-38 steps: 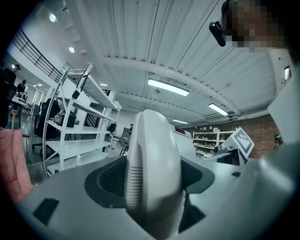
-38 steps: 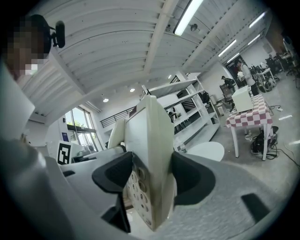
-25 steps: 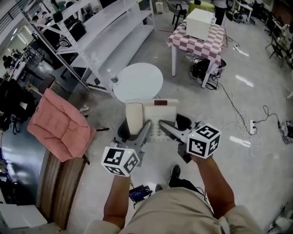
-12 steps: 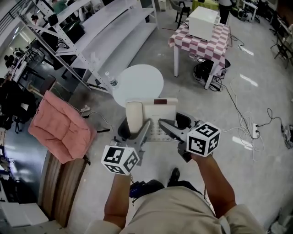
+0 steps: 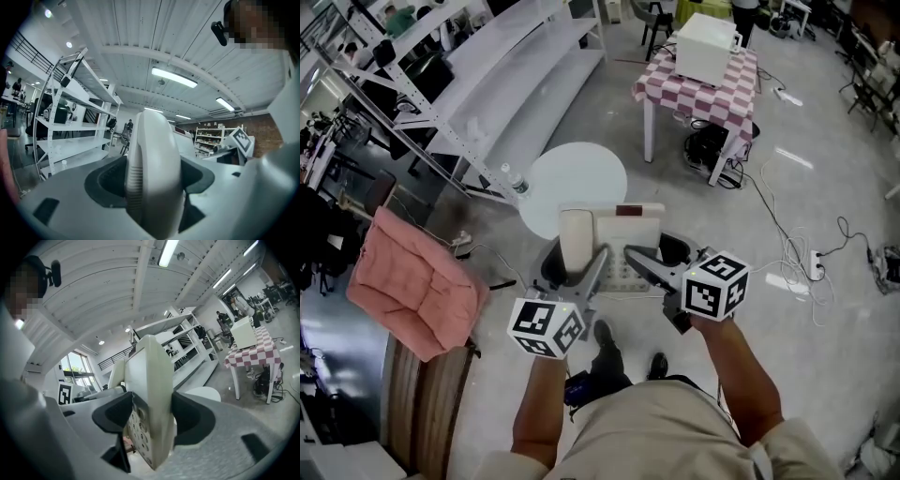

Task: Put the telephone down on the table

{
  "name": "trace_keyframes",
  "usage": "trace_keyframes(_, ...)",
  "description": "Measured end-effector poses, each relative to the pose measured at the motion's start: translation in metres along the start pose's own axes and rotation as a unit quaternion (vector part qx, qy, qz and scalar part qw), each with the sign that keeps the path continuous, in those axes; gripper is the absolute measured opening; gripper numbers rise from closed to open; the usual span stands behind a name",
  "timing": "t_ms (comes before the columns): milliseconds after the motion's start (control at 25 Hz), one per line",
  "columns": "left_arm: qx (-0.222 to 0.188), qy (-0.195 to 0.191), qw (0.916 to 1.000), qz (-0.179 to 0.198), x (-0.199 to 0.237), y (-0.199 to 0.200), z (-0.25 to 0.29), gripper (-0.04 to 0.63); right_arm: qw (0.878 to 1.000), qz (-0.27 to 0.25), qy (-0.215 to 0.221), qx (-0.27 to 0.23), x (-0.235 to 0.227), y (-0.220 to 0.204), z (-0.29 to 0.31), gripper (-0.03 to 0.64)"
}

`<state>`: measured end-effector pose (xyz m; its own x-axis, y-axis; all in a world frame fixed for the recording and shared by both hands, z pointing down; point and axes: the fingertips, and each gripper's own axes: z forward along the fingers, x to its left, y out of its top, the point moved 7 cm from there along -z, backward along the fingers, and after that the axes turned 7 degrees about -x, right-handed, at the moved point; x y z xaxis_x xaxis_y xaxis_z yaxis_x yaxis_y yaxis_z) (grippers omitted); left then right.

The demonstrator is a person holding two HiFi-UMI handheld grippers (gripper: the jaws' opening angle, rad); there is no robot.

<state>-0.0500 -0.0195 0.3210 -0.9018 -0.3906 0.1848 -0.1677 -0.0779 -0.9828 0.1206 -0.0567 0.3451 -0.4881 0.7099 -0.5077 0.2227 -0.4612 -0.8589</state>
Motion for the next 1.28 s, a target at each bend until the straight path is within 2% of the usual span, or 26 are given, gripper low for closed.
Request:
trace_keyframes(360,0.005,-0.049,0.9988,-0.006,0.074,0.016,0.063,0.322,0.999,0.001,-0.045,-0.017,-0.028,0.027,0.072,0.249)
trace_keyframes(640,0.016,-0.077,0.9969,-0.008,0.115,0.021,0.103,0.322,0.997,0.009,-0.072,-0.029,-0.05,0.04,0.112,0.249)
trace_keyframes(920,0.017,-0.1,0.9947,-0.015,0.151,0.025,0.124,0.322,0.995,0.005,-0.094,-0.033,-0.055,0.048,0.146,0.249)
trace_keyframes(1280,0.005,-0.112,0.9934,-0.022,0.2,0.033,0.126,0.322,0.994,-0.01,-0.105,-0.031,-0.046,0.05,0.194,0.249)
